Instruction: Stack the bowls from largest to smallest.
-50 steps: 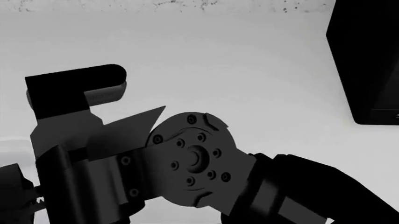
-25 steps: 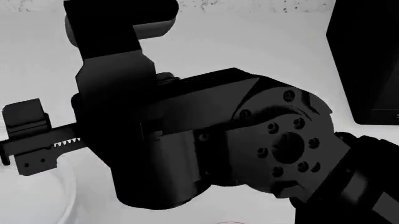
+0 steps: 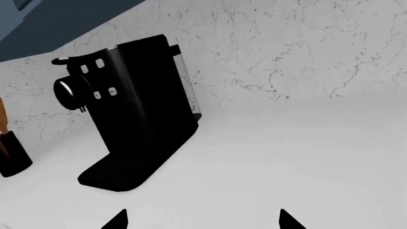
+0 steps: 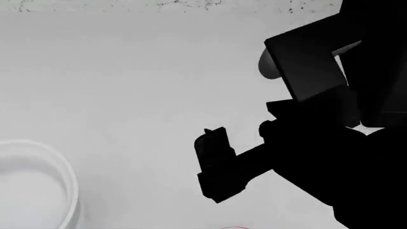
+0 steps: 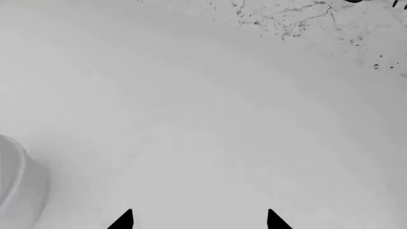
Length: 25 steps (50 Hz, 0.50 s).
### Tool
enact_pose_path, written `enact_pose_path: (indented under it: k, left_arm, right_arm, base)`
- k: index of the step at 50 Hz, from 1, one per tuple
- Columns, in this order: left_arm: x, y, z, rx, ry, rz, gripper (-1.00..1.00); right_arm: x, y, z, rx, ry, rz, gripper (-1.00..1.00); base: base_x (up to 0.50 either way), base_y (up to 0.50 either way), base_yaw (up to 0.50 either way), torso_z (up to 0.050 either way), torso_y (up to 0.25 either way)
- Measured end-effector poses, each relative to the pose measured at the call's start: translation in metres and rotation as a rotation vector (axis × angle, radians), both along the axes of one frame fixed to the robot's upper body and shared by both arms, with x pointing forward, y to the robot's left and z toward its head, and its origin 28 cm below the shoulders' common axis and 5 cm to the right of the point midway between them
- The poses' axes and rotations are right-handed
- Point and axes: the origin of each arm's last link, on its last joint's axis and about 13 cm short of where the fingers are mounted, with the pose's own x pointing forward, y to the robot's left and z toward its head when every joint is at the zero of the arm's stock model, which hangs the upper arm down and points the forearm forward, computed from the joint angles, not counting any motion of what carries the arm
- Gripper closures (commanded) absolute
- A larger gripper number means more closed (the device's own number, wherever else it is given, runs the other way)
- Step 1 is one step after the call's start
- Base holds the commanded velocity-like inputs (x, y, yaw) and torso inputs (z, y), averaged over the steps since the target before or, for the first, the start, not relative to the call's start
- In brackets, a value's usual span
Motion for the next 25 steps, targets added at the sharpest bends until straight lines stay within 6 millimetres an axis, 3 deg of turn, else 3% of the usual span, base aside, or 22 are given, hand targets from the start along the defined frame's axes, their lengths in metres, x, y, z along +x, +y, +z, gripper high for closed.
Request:
enact_pose_path:
  k: [10, 25]
  left_arm:
    - [0.001, 0.0, 0.0, -0.002, 0.011, 0.0, -1.0]
    - [0.0, 0.0, -0.003, -0.003, 0.021, -0.002, -1.0]
  right_arm:
    - [-0.021, -0.034, -0.025, -0.088, 0.092, 0.013, -1.0]
    - [-0.043, -0.047, -0.05, -0.146, 0.23, 0.076, -1.0]
  base:
    - [0.0, 0.0, 0.0, 0.0, 0.0]
    - [0.0, 0.0, 0.0, 0.0, 0.0]
